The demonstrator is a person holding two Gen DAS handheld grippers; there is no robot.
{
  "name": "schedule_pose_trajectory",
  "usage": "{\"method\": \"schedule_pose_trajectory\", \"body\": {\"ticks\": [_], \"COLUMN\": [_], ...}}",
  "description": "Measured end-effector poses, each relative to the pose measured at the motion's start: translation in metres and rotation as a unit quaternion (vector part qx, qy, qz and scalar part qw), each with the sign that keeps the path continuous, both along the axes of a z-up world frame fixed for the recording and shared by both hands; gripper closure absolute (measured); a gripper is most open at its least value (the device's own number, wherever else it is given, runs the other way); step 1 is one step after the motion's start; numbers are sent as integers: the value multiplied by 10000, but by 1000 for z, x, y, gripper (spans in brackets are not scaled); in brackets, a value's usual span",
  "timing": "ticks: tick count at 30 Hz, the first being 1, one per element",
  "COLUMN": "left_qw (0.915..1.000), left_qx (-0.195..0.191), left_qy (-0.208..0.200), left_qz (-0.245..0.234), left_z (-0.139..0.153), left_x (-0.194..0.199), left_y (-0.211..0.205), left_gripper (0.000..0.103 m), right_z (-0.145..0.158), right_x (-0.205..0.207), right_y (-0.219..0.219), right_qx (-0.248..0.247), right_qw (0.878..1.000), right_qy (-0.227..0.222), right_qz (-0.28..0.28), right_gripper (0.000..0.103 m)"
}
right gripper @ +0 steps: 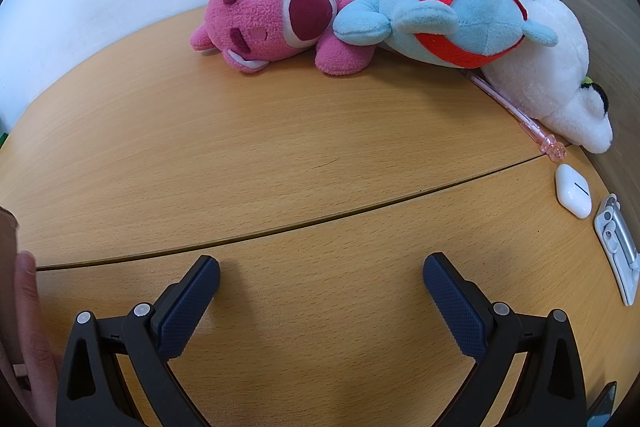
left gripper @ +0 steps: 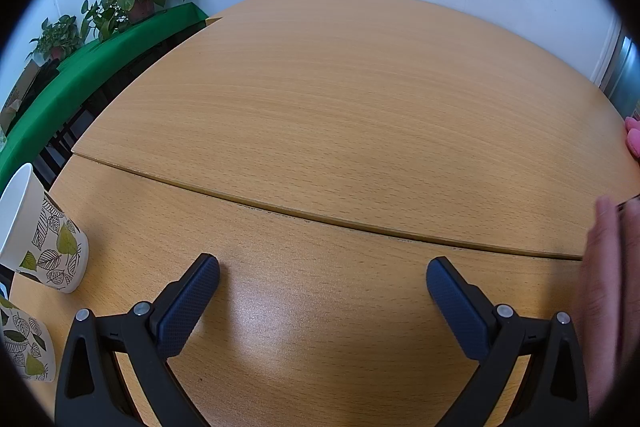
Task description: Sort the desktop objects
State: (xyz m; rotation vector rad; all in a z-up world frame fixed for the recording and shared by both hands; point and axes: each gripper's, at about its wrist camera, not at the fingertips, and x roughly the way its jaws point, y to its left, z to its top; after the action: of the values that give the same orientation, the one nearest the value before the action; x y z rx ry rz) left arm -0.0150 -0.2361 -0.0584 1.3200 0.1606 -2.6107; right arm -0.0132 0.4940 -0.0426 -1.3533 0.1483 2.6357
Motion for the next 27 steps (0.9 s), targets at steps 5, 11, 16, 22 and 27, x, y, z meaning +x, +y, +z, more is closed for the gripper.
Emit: {"method": "schedule_pose_trajectory", "body": {"ticks": [5, 11, 16, 22, 27], "left_qw": [10000, 10000, 10000, 10000, 10000], "left_qx": [-1, 0, 1, 2, 2], "left_qy": [-2, -3, -3, -2, -1], "left_qz": [0, 1, 1, 2, 3], "left_z": [0, 0, 0, 0, 0], "left_x": [0, -1, -1, -1, -1], "left_y": [0, 0, 0, 0, 0], "left_gripper": [0, 0, 0, 0, 0], "right_z": [1, 2, 3, 3, 4], "right_x": [0, 1, 1, 3, 3], "right_y": [0, 0, 0, 0, -1], "right_qx": [-1, -2, -2, -4, -4], "right_qw": [10000, 10000, 10000, 10000, 10000], "right_qy": [-2, -1, 1, 5, 6], "right_qz": [1, 1, 4, 5, 6], "right_gripper": [0, 0, 0, 0, 0]}}
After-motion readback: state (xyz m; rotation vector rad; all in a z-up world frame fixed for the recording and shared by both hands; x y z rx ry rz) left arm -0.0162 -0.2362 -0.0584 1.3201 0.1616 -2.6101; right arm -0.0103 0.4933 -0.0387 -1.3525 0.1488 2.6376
